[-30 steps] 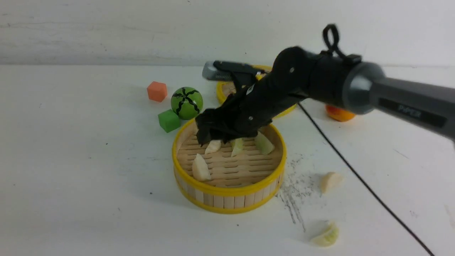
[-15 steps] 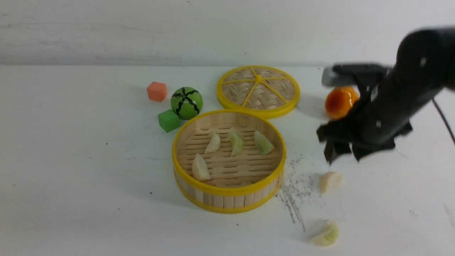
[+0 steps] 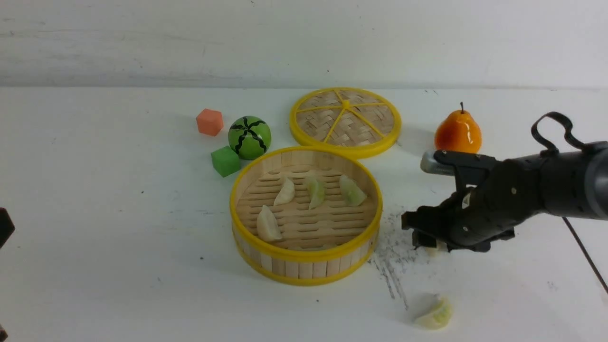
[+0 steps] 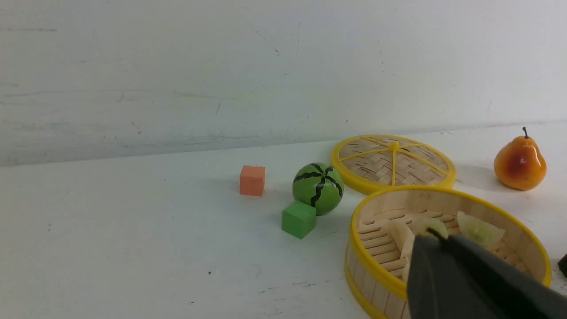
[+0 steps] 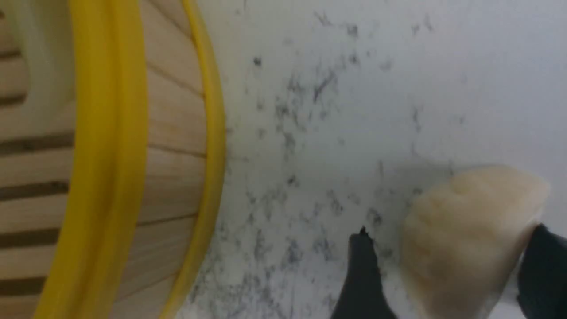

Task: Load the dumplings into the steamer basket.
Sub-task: Use the right arm to grab a dumpling, then use the right arm to put the dumpling into the steamer

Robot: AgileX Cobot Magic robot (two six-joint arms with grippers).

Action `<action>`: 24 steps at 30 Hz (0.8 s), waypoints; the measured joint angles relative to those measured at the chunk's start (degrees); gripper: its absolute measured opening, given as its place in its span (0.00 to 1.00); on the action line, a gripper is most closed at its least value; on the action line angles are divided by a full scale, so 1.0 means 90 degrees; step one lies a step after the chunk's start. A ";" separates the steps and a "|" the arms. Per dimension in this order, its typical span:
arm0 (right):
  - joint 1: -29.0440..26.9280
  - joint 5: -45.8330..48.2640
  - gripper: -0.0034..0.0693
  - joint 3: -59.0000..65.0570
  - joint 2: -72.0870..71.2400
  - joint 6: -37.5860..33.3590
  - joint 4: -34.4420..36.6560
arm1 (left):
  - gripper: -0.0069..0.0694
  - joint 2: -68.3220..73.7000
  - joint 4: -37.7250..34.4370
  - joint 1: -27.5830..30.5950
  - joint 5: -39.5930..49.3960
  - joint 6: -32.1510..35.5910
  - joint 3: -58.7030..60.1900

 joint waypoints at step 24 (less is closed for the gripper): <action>0.0380 0.0833 0.37 0.0013 -0.2149 0.0062 -0.0648 | 0.12 0.0000 -0.0760 0.0000 0.1624 -0.1434 0.0369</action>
